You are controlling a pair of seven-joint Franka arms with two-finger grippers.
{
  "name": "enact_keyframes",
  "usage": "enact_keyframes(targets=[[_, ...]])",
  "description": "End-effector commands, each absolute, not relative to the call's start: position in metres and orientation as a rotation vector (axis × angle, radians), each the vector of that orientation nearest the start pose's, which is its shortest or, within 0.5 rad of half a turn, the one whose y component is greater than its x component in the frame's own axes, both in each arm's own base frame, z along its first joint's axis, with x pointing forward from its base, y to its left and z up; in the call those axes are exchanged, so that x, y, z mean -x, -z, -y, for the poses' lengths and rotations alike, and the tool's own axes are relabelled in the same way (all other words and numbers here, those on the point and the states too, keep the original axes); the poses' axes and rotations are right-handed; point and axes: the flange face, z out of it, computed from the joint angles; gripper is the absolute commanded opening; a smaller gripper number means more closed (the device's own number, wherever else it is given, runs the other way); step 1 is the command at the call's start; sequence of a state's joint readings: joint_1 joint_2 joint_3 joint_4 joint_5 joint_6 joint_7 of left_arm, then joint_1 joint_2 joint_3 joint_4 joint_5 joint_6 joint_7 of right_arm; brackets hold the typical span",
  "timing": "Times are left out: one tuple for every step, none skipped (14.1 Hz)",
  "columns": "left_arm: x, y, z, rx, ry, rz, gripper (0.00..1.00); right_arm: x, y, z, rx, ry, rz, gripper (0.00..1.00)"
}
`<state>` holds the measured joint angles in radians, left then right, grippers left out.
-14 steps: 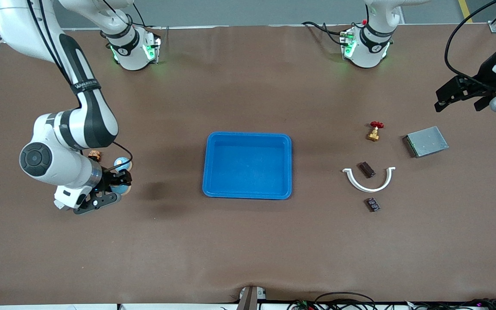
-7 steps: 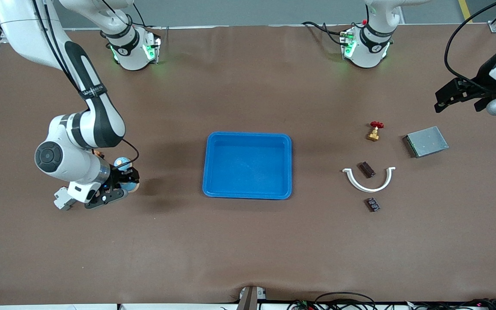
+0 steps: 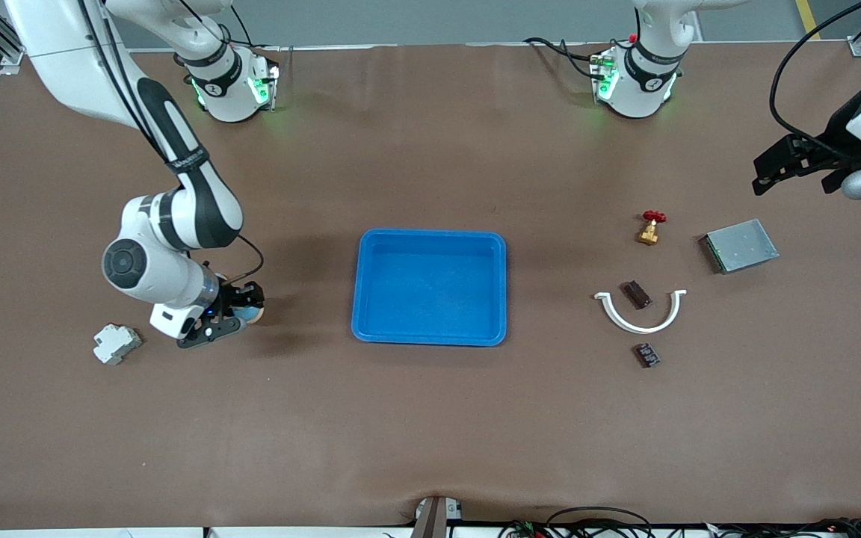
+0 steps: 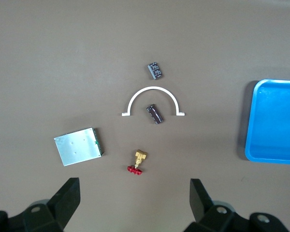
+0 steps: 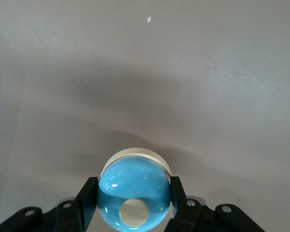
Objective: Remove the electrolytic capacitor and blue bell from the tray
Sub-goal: 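Lower the bell beside the first bell and open the right gripper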
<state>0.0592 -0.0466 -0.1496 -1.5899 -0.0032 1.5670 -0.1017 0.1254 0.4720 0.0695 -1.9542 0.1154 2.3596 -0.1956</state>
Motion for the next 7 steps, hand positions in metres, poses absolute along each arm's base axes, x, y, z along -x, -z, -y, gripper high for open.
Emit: enact_keyframes(targets=[[-0.539,-0.645,0.053,3.126,0.025,-0.028,1.0,-0.591,-0.226,-0.134,2.995,-0.121,0.426,0.17],[-0.539,-0.645,0.053,3.125,0.026,-0.026,1.0,-0.59,-0.22,-0.134,2.998,-0.135,0.436,0.17],[-0.539,-0.645,0.053,3.127,0.025,-0.026,1.0,-0.589,-0.216,-0.134,2.998,-0.147,0.438,0.17],[-0.538,-0.645,0.054,3.129,0.025,-0.028,1.0,-0.589,-0.215,-0.135,2.998,-0.151,0.45,0.16],[-0.538,-0.645,0.055,3.131,0.025,-0.031,1.0,-0.589,-0.214,-0.134,3.005,-0.156,0.467,0.16],[-0.538,-0.645,0.055,3.128,0.025,-0.028,1.0,-0.587,-0.207,-0.134,3.011,-0.174,0.489,0.16],[-0.538,-0.645,0.055,3.125,0.026,-0.026,1.0,-0.586,-0.205,-0.134,3.018,-0.179,0.51,0.16]])
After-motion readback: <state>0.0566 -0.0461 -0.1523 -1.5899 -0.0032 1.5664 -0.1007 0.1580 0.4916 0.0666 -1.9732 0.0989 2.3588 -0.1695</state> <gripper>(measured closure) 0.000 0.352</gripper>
